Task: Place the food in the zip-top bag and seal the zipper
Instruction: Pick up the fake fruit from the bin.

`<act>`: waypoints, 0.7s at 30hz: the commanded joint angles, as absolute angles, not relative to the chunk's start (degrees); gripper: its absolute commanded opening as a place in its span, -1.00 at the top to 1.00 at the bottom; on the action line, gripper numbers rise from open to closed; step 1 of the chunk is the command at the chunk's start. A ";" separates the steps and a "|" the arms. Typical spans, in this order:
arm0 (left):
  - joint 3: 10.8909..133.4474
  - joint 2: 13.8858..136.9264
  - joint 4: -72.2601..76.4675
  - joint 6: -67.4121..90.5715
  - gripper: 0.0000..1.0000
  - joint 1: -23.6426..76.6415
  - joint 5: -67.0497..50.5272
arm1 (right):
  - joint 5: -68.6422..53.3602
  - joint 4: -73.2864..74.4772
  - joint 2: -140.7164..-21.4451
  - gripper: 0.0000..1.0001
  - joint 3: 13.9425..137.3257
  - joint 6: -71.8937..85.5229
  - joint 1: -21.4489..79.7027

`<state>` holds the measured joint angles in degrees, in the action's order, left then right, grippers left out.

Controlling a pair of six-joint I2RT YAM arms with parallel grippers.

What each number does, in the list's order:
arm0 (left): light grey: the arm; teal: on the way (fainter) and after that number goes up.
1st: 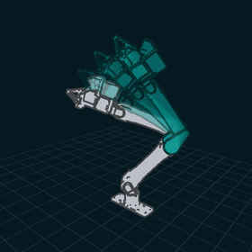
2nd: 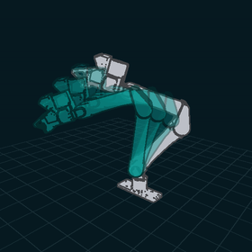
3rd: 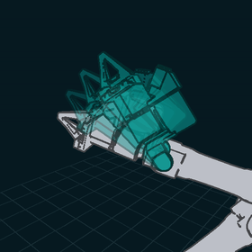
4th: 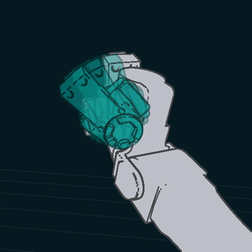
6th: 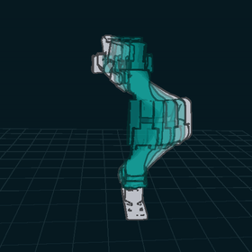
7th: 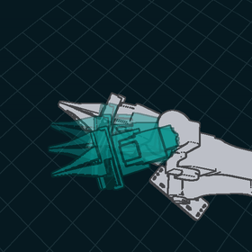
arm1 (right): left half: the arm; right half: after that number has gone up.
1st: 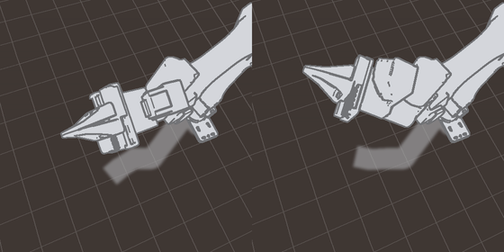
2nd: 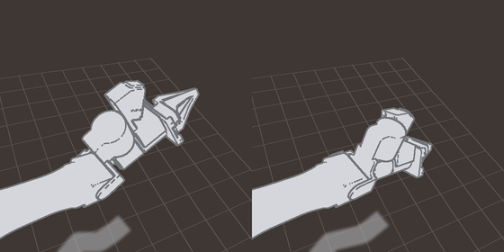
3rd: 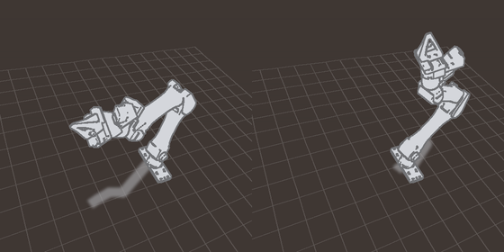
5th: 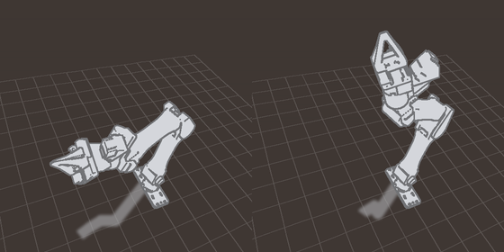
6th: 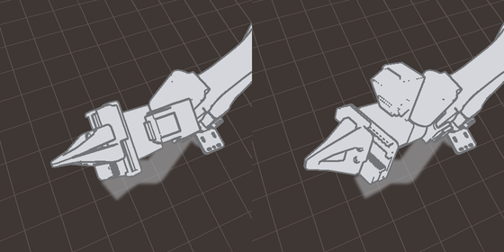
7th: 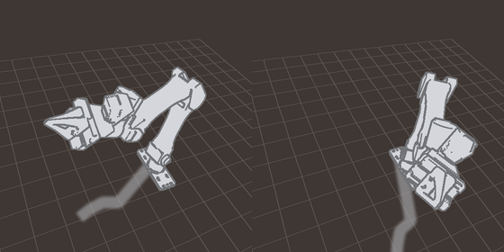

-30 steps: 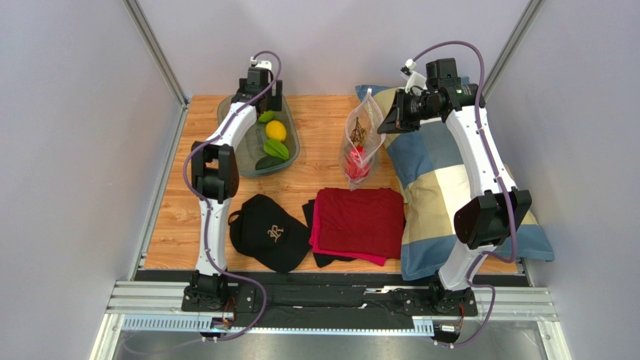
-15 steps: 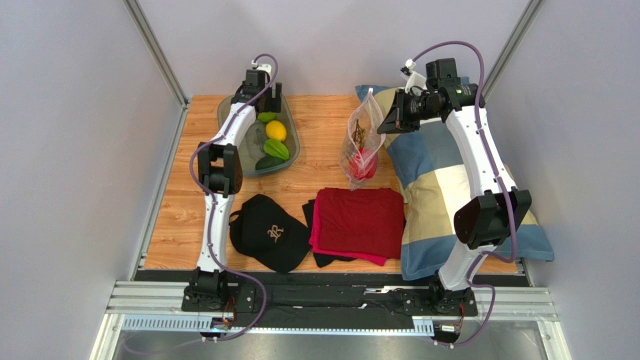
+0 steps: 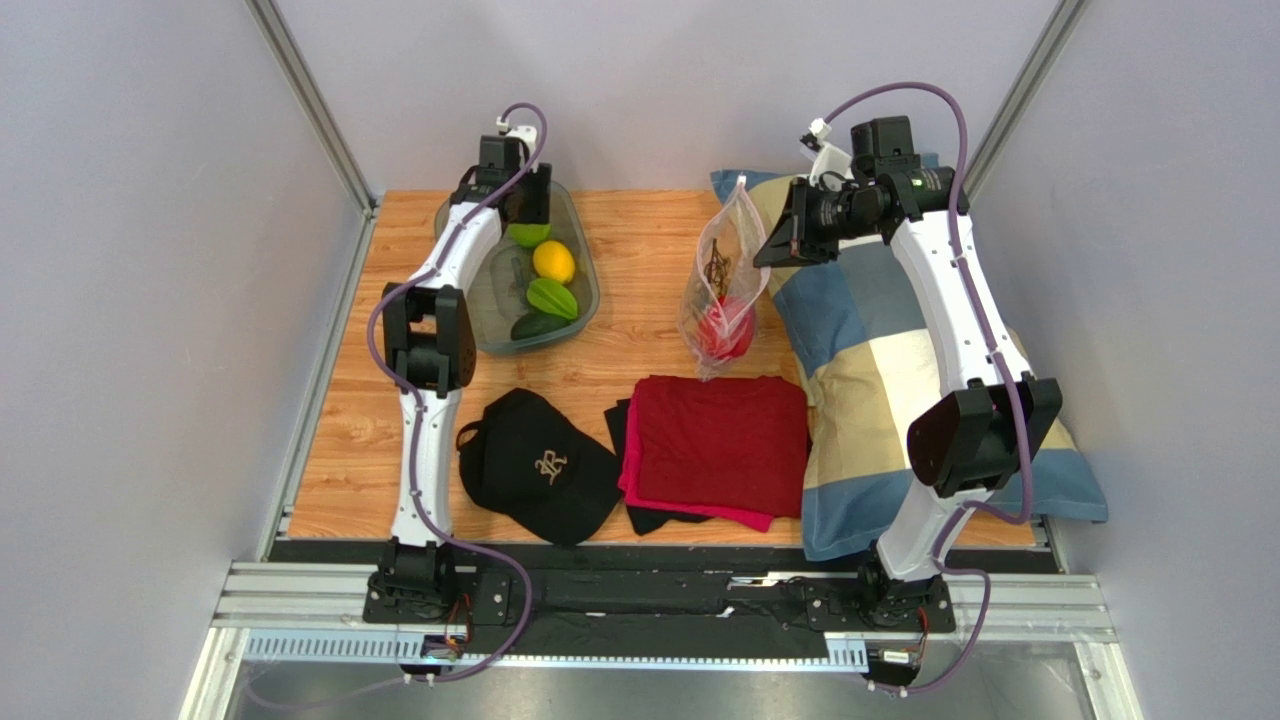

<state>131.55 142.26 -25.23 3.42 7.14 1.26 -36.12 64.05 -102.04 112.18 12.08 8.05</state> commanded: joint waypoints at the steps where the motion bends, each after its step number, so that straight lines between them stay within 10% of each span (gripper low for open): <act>1: 127.81 130.55 -24.09 3.69 -0.09 6.77 -1.66 | -37.53 63.19 -102.48 1.00 115.05 12.04 7.91; 21: 117.86 100.81 -27.95 17.40 -0.08 29.43 -30.67 | -42.63 61.08 -104.33 1.00 116.37 15.47 8.08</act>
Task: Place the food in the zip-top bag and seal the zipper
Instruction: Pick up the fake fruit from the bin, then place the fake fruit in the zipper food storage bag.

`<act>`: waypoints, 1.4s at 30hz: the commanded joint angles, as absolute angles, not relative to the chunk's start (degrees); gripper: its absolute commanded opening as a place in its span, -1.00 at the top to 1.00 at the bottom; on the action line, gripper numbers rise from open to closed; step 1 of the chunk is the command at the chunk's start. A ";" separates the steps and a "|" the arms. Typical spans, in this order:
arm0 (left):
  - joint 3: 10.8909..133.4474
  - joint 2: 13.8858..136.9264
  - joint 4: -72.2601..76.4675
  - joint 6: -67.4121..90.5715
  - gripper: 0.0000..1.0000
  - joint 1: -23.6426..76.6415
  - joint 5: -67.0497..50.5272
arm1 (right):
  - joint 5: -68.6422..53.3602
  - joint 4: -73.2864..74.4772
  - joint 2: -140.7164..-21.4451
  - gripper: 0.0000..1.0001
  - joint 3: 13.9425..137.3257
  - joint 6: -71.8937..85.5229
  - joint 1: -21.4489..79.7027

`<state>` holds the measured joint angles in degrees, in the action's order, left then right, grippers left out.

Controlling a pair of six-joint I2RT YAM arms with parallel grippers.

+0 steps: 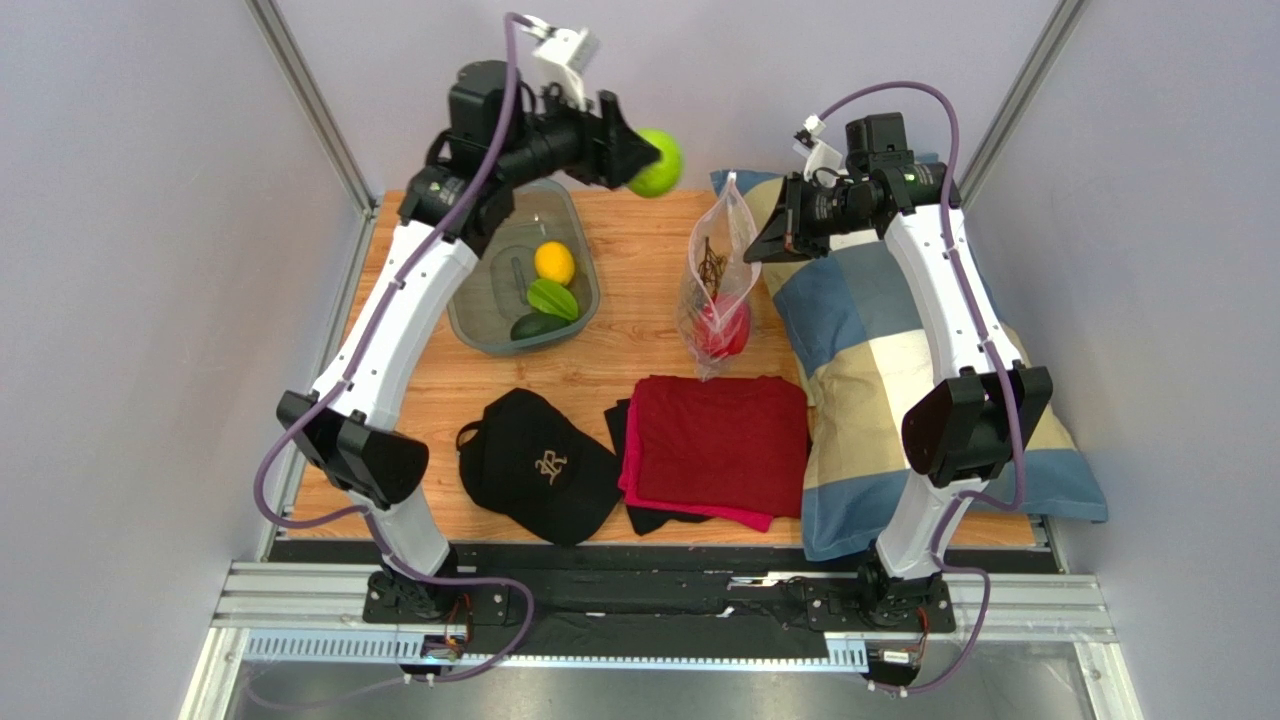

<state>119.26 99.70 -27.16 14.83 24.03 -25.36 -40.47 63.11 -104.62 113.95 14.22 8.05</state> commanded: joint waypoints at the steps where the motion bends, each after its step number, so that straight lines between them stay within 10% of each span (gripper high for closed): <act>1: 118.12 101.59 -27.95 18.19 -0.08 30.40 -31.11 | -42.63 61.08 -104.33 1.00 116.28 15.47 8.00; 15: 121.90 111.35 -36.37 11.53 -0.20 35.77 -21.82 | -42.28 61.35 -102.48 1.00 115.75 14.77 7.91; 21: 125.86 111.19 -41.30 4.76 -0.98 35.95 -19.60 | -42.10 61.70 -102.92 1.00 116.19 14.50 7.73; 33: 107.95 98.53 -28.57 20.21 -0.98 18.93 -15.84 | -41.84 61.61 -103.36 1.00 116.54 14.50 7.65; 42: 108.54 111.17 -32.79 14.69 -0.93 13.36 -1.50 | -41.75 61.61 -103.97 1.00 116.46 14.50 7.65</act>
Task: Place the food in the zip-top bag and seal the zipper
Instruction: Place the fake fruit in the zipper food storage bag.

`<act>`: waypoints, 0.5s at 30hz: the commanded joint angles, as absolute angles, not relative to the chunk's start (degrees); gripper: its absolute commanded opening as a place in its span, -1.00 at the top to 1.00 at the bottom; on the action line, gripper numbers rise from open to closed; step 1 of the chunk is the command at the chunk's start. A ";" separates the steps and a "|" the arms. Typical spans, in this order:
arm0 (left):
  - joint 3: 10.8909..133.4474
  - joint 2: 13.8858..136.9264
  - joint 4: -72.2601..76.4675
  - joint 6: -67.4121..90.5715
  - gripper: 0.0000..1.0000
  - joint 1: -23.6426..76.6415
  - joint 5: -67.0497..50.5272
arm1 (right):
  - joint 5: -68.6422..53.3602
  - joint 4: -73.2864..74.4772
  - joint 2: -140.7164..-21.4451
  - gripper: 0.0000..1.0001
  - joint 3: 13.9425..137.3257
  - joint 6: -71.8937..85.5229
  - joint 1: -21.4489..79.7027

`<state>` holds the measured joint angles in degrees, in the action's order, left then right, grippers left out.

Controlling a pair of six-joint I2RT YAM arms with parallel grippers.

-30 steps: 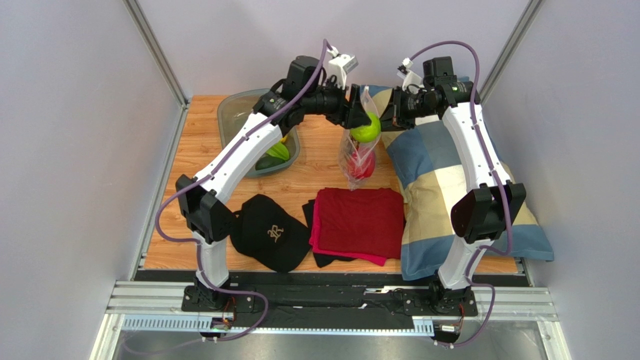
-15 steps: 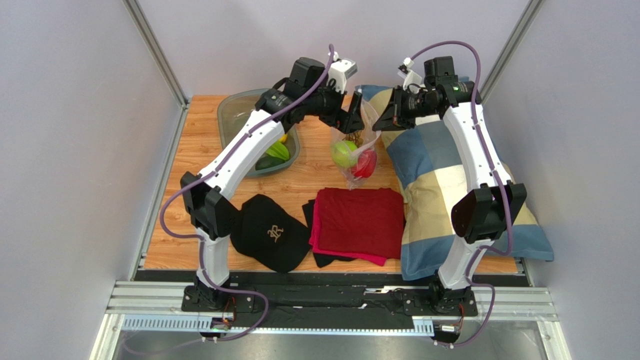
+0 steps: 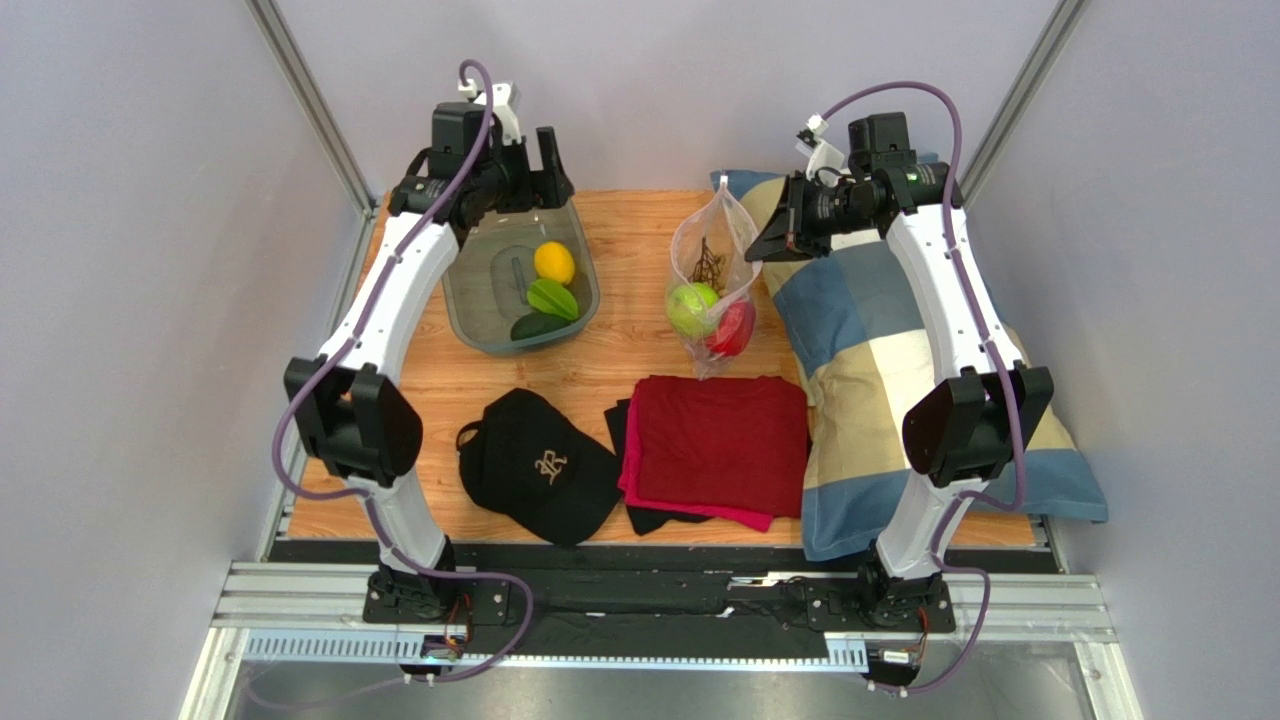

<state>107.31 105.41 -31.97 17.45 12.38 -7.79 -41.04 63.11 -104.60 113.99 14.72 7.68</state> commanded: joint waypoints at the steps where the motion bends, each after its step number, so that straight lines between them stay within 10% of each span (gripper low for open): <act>1: 109.85 113.62 -32.78 14.68 -0.93 13.19 -0.89 | -41.66 61.70 -103.80 1.00 116.37 14.41 7.65; 15: 118.56 131.38 -32.61 17.32 -0.81 10.99 1.49 | -40.78 61.70 -102.75 1.00 114.61 13.62 7.56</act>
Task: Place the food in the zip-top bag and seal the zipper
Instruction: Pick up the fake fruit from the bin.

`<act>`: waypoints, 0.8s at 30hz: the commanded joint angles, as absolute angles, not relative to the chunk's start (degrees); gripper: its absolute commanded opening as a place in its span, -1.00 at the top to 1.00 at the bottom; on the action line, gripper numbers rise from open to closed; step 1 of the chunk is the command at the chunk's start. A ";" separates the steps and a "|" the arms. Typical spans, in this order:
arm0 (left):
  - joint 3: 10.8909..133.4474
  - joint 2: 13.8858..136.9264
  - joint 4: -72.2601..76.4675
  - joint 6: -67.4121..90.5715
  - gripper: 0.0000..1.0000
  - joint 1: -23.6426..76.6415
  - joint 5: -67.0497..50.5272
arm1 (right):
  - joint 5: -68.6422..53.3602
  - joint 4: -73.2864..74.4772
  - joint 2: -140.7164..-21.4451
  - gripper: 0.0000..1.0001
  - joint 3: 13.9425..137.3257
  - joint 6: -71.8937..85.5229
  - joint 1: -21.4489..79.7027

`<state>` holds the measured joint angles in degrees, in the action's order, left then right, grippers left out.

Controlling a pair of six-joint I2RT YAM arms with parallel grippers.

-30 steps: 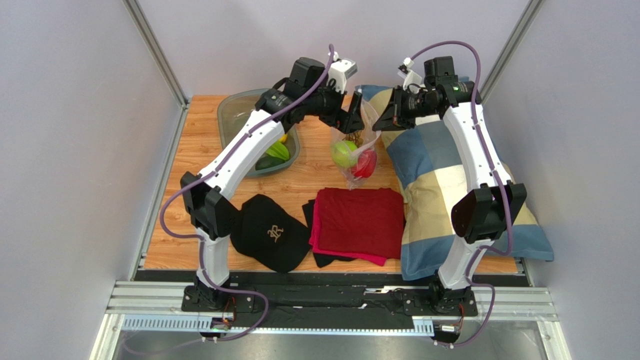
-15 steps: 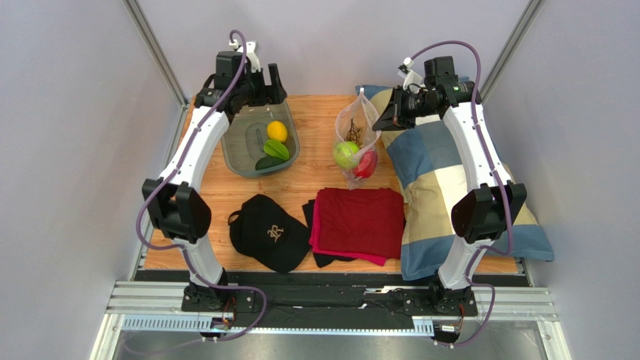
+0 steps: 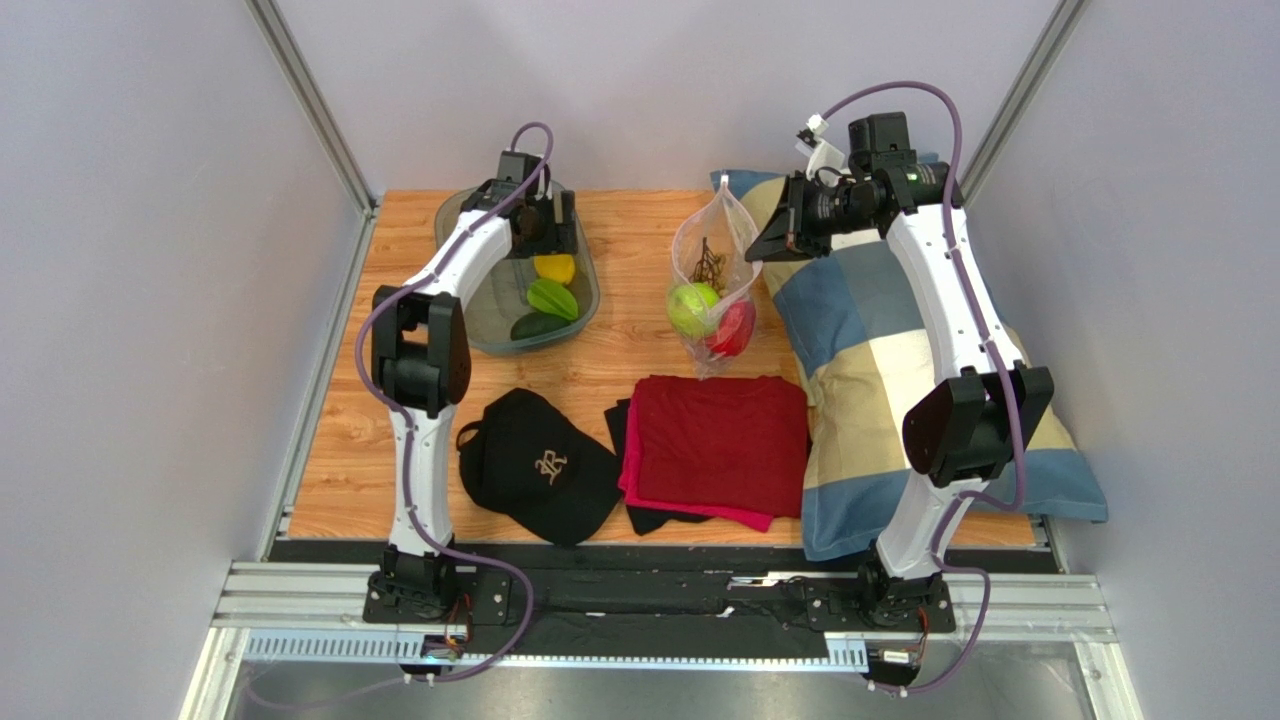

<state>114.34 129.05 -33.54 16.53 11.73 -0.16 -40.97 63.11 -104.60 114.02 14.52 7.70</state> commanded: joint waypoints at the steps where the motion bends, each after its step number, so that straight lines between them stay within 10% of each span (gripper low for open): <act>1: 119.09 131.83 -32.52 17.23 -0.80 10.81 1.67 | -40.78 61.70 -102.66 1.00 114.61 13.71 7.56; 12: 121.55 135.79 -37.52 16.08 -0.73 9.84 -1.67 | -39.99 62.05 -102.57 1.00 114.70 13.53 7.47; 24: 122.08 119.21 -31.29 16.08 -0.04 7.20 -11.68 | -40.34 61.79 -102.39 1.00 114.08 13.53 7.47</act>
